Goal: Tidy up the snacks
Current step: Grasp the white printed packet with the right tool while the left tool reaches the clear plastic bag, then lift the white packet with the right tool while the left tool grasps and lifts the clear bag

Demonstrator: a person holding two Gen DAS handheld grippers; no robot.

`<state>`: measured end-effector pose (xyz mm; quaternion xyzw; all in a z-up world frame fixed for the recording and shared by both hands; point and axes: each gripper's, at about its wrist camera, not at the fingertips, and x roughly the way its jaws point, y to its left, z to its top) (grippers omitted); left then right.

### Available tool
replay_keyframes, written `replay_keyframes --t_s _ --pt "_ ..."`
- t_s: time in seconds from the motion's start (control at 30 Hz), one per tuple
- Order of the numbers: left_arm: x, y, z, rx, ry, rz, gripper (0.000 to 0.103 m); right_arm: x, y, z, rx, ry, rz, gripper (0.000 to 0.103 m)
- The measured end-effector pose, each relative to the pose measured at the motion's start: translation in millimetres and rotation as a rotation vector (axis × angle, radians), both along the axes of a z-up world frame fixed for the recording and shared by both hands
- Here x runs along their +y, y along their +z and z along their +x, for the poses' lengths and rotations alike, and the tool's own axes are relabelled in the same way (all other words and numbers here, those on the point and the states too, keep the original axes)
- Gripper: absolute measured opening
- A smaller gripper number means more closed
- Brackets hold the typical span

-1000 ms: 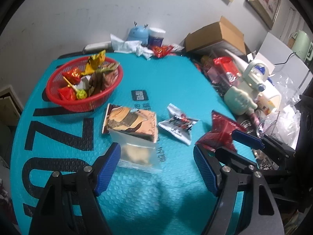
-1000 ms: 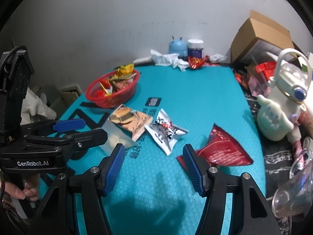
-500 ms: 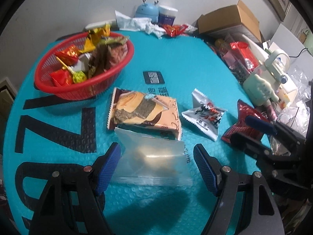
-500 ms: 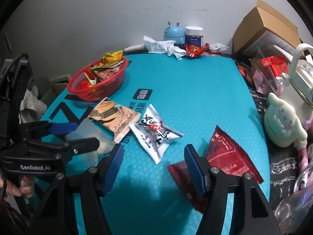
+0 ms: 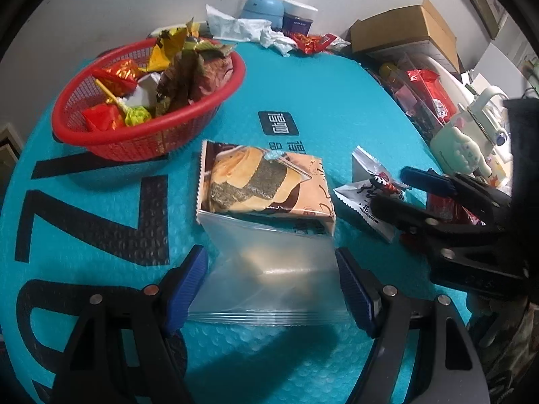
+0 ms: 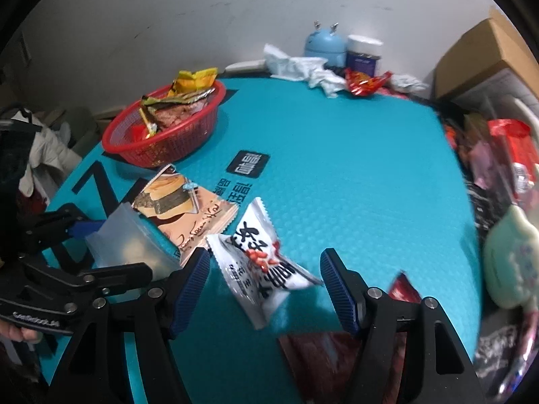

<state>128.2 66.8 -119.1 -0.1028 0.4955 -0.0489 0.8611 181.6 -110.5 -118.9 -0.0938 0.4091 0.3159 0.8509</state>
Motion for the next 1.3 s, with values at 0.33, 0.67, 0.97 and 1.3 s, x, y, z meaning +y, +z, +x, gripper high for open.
replay_keyframes --t_s 0.33,0.67,0.97,1.3 --pt "-4 1 -4 -0.037 -0.025 0.034 0.075 7 -11 -4 0.002 0.017 -0.039 0.032" --pt "-11 2 -27 -0.021 -0.043 0.026 0.075 2 -9 -40 0.021 0.024 -0.026 0.029" --pt "-26 4 -58 0.000 -0.082 0.018 0.075 -16 -12 -79 0.046 -0.001 -0.006 0.029" --pt "-43 3 -75 0.023 -0.129 0.012 0.075 -35 -16 -109 0.083 -0.011 0.018 0.029"
